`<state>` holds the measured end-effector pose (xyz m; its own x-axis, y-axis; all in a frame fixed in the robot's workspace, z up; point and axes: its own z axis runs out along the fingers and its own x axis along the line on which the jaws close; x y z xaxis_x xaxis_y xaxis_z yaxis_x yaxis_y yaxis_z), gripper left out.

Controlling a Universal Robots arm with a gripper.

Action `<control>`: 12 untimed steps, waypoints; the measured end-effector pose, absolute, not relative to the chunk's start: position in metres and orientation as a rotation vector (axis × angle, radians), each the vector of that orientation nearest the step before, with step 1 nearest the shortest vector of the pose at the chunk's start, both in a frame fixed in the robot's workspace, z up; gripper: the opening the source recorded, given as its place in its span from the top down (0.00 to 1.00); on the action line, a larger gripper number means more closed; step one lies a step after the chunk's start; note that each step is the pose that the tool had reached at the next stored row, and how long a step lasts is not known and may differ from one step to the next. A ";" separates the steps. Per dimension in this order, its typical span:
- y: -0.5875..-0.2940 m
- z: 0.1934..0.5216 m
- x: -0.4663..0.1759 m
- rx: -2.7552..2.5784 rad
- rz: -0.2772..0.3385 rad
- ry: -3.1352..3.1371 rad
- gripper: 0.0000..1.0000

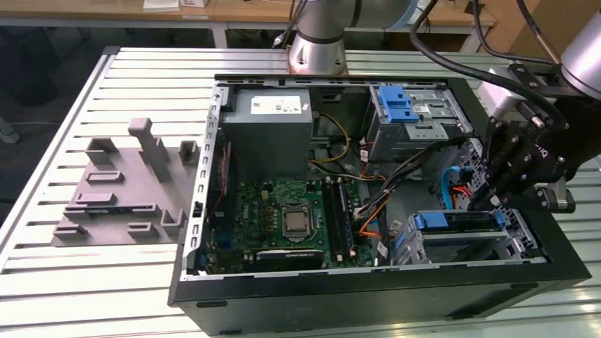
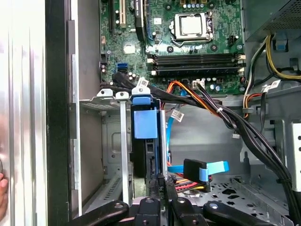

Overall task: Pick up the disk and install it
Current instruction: 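Insert the first disk wire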

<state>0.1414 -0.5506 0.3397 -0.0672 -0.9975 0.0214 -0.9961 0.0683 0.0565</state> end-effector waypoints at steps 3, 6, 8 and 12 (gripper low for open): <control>-0.551 0.339 0.141 2.095 -0.046 -2.264 0.84; -0.552 0.338 0.142 2.085 -0.049 -2.270 0.84; -0.553 0.337 0.143 2.083 -0.050 -2.272 0.84; -0.556 0.336 0.144 2.083 -0.052 -2.272 0.84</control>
<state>0.1436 -0.5559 0.3359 -0.0861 -0.9961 0.0203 -0.9941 0.0873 0.0644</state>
